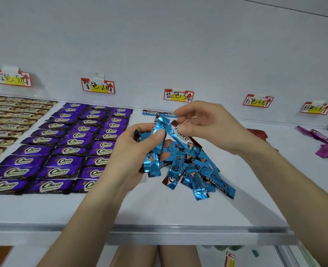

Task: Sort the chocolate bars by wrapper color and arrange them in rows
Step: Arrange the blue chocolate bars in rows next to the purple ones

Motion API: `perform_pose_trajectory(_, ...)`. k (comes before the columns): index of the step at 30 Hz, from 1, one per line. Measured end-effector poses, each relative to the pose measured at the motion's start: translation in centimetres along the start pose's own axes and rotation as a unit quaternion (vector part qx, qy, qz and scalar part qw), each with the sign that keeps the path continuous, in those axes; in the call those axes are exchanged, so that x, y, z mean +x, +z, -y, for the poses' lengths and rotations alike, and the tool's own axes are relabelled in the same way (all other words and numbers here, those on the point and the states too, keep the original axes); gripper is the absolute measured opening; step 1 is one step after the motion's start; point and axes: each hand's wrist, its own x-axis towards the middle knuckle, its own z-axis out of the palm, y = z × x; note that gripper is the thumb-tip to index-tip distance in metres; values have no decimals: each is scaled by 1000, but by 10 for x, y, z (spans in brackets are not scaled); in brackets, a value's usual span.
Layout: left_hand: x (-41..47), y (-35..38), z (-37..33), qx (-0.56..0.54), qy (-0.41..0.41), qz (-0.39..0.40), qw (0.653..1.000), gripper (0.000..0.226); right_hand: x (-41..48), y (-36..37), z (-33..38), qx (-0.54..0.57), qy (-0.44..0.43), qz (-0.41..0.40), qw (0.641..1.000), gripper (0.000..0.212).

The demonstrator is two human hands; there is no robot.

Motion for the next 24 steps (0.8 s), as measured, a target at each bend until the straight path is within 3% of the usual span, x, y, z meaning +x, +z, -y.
perform_pose_trajectory(4,0,3,1,11,4,18,1000,18,10,12,0,-87,-38,-5,995,25)
perform_pose_trajectory(8,5,1,1,-3,13,-42,999,9,7,16,-5,-183,-93,-67,976,15)
perform_pose_trajectory(12,15,0,2,-34,5,-83,996,13,6,21,-21,-260,-180,-54,947,20)
perform_pose_trajectory(19,24,-3,10,-74,-1,-125,989,6,46,12,-49,-169,-78,-66,980,11)
perform_pose_trajectory(24,26,-3,11,-89,-31,-156,983,9,104,8,-79,-245,-1,-33,969,11)
